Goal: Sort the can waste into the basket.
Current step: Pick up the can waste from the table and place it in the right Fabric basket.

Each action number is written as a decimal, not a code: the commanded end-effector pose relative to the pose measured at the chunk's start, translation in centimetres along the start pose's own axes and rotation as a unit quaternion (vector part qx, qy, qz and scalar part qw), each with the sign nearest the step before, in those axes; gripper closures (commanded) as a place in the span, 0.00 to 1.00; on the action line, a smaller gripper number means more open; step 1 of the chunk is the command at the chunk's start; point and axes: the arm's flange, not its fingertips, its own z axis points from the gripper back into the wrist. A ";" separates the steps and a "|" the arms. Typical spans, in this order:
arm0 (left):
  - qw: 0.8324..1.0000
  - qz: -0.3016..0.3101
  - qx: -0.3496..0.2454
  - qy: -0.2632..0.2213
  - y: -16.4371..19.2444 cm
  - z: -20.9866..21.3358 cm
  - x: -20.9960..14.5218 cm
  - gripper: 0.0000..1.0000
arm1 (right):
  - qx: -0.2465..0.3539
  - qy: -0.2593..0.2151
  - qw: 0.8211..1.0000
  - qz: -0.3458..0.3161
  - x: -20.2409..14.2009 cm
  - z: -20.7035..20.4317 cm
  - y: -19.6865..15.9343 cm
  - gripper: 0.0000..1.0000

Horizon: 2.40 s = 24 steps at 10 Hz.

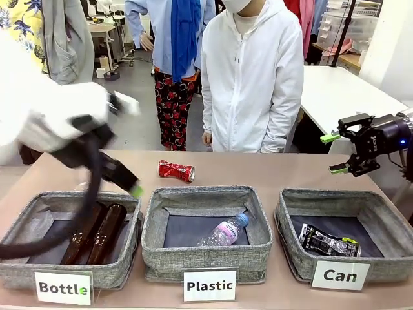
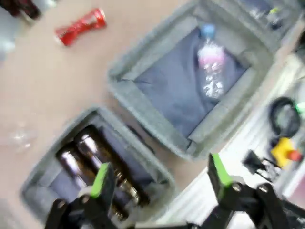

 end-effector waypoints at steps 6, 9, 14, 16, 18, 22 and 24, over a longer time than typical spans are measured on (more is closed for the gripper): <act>1.000 -0.009 0.005 -0.017 2.4 0.2 2.1 0.00 | 0.001 0.004 1.000 0.012 0.1 0.4 0.0 0.00; 0.988 -0.146 -0.053 0.006 4.7 -1.6 8.3 0.00 | 0.001 0.004 1.000 0.012 0.1 0.4 0.0 0.00; 0.954 -0.246 -0.169 0.038 5.5 0.5 9.4 0.00 | 0.001 0.004 1.000 0.012 0.1 0.4 0.0 0.00; 0.941 -0.261 -0.216 0.001 3.7 9.2 -1.3 0.00 | 0.001 0.004 1.000 0.012 0.1 0.4 0.0 0.00; 0.963 -0.186 -0.170 -0.095 4.7 14.2 -9.0 0.00 | 0.001 0.004 1.000 0.012 0.1 0.4 0.0 0.00; 0.962 0.079 -0.213 -0.154 18.1 18.2 -14.4 0.00 | 0.001 0.004 1.000 0.012 0.1 0.4 0.0 0.00; 0.959 0.093 -0.236 -0.124 20.8 17.3 -14.4 0.00 | 0.001 0.004 1.000 0.012 0.1 0.4 0.0 0.00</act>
